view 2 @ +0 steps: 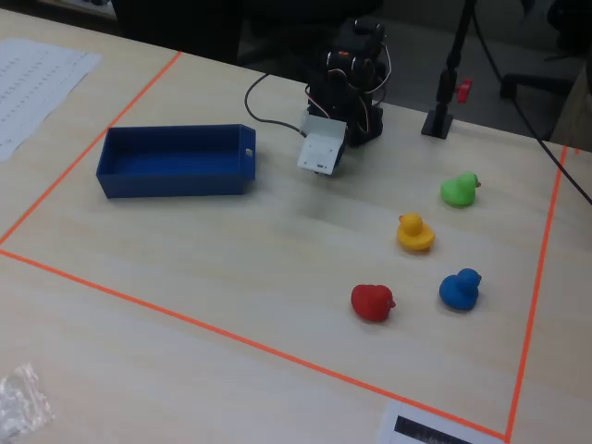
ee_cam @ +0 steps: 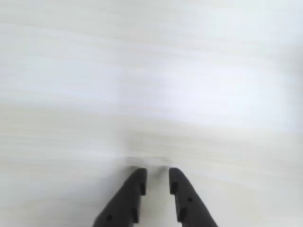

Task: Grasp blue duck and put it into box.

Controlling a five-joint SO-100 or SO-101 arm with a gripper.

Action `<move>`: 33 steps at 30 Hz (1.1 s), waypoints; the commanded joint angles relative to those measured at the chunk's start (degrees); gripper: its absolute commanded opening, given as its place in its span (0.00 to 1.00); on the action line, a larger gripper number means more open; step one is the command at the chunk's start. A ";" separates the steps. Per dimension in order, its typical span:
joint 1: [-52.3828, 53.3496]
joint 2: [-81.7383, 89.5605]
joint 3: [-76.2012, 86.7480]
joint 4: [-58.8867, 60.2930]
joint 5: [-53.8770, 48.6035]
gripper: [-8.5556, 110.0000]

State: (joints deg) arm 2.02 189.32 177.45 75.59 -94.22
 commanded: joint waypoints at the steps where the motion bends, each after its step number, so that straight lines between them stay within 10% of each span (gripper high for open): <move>1: 0.18 -12.22 -8.88 -2.72 -7.73 0.07; 7: -16.00 -45.18 -45.18 -8.09 3.78 0.08; 15: -26.89 -90.35 -98.00 -0.44 7.47 0.33; 33: -41.75 -122.43 -115.05 -18.37 17.58 0.39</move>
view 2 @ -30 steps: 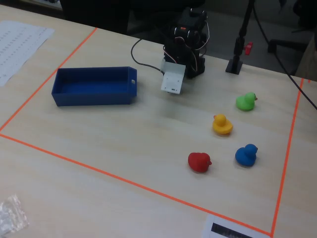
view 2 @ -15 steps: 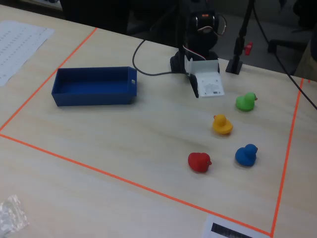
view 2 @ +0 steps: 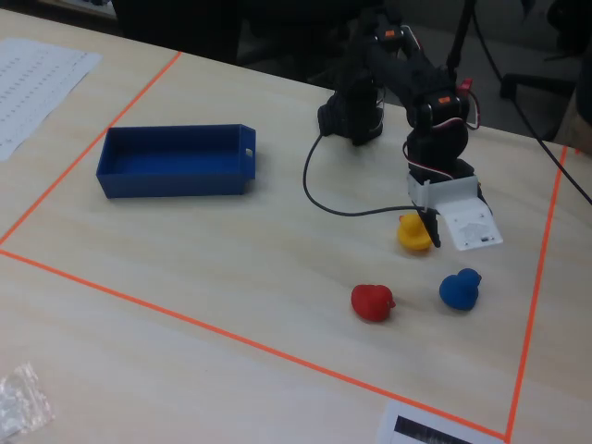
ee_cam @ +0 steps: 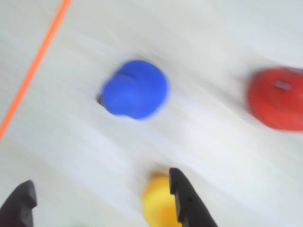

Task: Grasp blue duck and put it into box.

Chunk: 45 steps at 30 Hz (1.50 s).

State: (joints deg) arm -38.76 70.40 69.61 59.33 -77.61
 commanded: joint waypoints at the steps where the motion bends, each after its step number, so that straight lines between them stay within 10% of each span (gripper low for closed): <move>1: -1.05 -5.01 -8.17 -3.34 0.97 0.39; 33: 5.27 -22.06 -14.77 -11.87 0.26 0.36; 45: 8.09 -21.45 -15.03 -11.51 -0.70 0.07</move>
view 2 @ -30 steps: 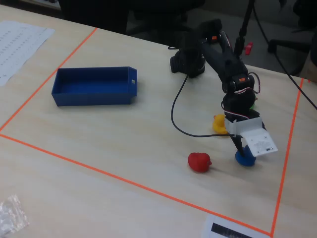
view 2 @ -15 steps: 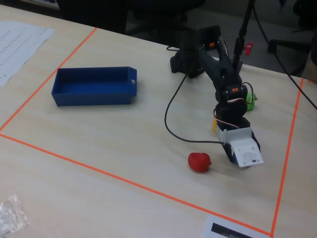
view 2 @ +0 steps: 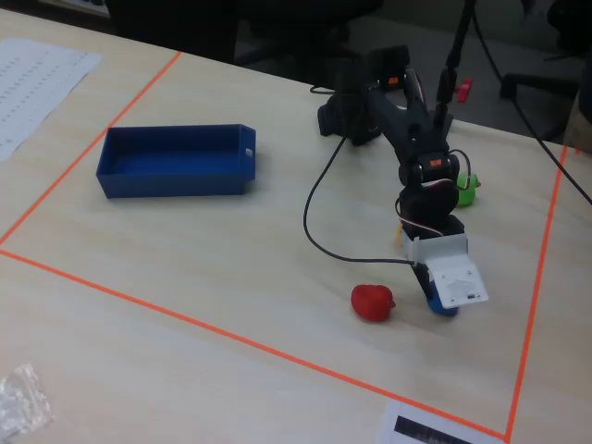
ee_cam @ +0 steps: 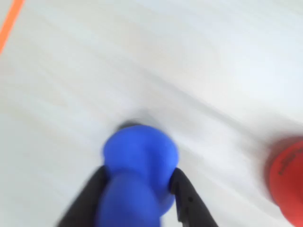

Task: Grasp blue duck and put it into box.

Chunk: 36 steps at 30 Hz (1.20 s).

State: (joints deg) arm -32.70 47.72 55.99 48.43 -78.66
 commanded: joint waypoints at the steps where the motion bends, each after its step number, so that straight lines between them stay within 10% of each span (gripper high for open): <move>1: 2.46 1.93 -1.32 -0.62 0.70 0.07; 10: 10.81 27.33 3.16 3.16 2.90 0.07; 18: 42.28 45.44 -1.23 14.24 -2.99 0.07; 28: 79.01 36.74 0.70 15.73 -10.02 0.07; 36: 87.98 25.05 5.80 18.72 -10.63 0.07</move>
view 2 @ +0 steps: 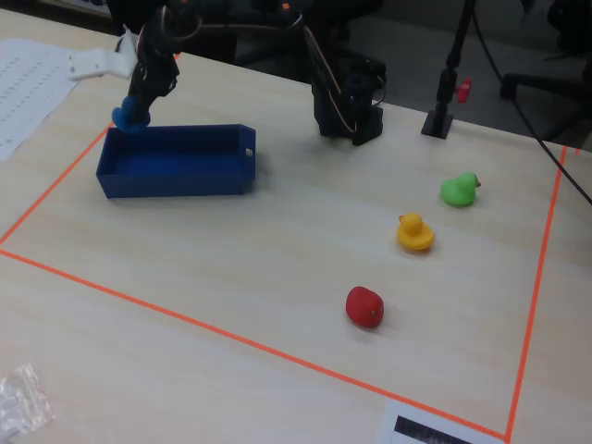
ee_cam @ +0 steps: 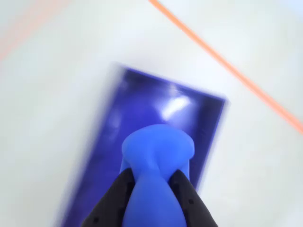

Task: Grasp blue duck and put it into box.

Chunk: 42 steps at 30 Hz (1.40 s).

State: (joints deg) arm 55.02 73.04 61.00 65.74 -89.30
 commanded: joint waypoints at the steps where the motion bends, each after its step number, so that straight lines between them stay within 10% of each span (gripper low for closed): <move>1: 0.00 -0.79 1.49 1.58 0.35 0.07; 12: -2.29 -4.83 5.89 -3.78 -2.20 0.09; 18: -0.97 -4.22 6.06 -3.43 -6.77 0.33; 27: -2.02 6.86 14.50 -5.80 -7.38 0.30; 34: -31.11 32.70 31.03 -18.28 10.81 0.07; 42: -55.28 75.76 83.14 -12.22 10.28 0.08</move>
State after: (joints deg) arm 8.26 124.80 118.83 45.35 -79.28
